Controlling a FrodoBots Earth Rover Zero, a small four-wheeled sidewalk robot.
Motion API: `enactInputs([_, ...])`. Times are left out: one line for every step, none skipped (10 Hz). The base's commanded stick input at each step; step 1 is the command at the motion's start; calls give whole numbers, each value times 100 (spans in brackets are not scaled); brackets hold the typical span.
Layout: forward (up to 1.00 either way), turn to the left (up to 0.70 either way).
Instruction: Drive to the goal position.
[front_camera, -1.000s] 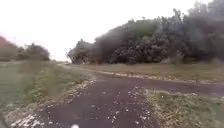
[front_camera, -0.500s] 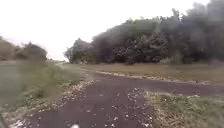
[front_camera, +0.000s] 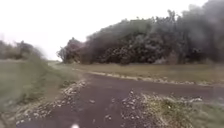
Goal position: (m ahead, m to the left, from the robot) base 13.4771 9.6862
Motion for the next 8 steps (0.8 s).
enactInputs([70,-14])
enactInputs([70,-2])
enactInputs([70,0])
enactInputs([70,0])
enactInputs([70,0])
enactInputs([70,0])
enactInputs([70,1])
enactInputs([70,3])
